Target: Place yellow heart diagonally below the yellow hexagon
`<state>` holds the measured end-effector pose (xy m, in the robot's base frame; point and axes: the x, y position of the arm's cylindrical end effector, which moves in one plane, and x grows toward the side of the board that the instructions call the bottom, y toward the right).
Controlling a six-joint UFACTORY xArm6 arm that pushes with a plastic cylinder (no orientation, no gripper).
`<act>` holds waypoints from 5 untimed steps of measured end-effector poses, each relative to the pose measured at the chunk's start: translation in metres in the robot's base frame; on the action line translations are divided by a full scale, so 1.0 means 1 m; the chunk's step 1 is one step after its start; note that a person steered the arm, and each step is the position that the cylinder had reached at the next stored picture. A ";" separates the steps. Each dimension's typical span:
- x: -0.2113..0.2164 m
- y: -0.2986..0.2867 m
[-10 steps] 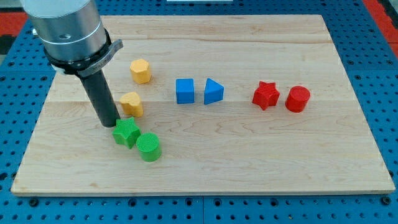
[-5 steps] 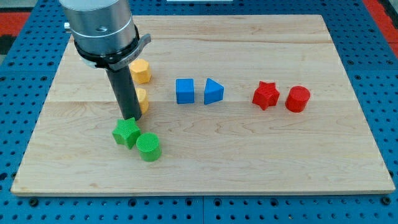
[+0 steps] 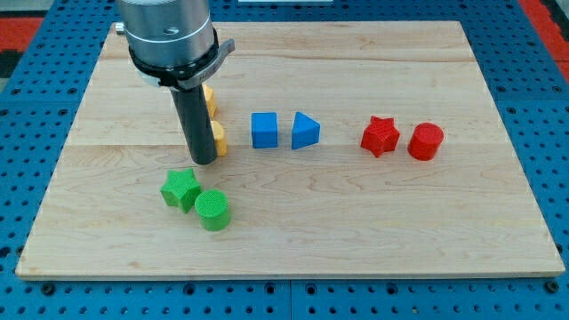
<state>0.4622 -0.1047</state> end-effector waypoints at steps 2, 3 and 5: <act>-0.047 -0.014; -0.037 -0.004; -0.039 0.004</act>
